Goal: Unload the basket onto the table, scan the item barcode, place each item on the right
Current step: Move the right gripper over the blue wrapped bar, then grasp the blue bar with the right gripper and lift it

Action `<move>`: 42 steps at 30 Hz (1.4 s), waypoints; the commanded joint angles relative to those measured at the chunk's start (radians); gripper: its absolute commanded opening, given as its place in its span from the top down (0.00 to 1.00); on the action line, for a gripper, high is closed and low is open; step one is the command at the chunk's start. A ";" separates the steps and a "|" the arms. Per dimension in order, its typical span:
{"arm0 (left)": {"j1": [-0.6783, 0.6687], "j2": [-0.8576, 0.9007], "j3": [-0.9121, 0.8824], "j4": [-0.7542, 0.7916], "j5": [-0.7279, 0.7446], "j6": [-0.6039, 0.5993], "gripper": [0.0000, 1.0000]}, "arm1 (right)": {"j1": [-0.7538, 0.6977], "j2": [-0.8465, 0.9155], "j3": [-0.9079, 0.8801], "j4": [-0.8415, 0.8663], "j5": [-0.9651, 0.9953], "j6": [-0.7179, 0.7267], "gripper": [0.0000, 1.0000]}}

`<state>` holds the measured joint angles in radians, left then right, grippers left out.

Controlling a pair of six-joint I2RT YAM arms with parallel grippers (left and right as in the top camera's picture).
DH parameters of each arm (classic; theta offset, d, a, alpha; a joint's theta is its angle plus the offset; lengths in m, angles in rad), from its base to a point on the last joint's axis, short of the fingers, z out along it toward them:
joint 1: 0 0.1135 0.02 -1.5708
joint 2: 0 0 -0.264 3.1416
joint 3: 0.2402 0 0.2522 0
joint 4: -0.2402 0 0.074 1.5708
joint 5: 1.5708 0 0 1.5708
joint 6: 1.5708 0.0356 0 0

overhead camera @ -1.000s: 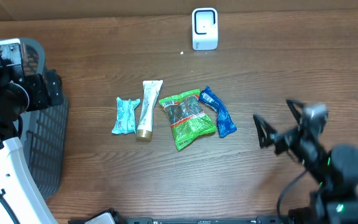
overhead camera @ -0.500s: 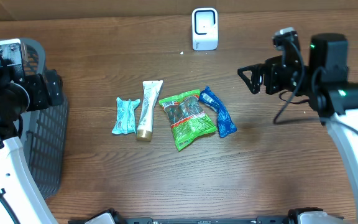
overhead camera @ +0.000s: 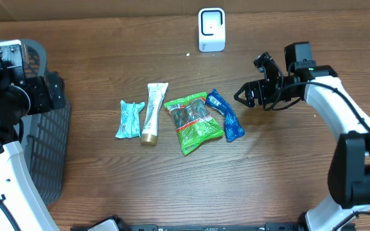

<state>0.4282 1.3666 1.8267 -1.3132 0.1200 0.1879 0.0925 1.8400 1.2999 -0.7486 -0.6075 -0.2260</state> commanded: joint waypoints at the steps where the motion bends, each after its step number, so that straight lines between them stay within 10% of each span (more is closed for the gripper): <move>1: 0.003 0.004 0.013 0.001 0.007 0.018 0.00 | 0.006 0.035 0.020 0.012 -0.022 -0.045 0.08; 21: 0.003 0.004 0.013 0.001 0.007 0.018 0.00 | 0.084 0.199 0.015 0.049 0.019 -0.070 0.27; 42: 0.003 0.004 0.013 0.001 0.007 0.018 0.00 | 0.076 0.269 -0.015 -0.020 -0.041 0.048 0.96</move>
<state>0.4282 1.3666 1.8267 -1.3136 0.1200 0.1879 0.1764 2.0827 1.2991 -0.7639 -0.6342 -0.2310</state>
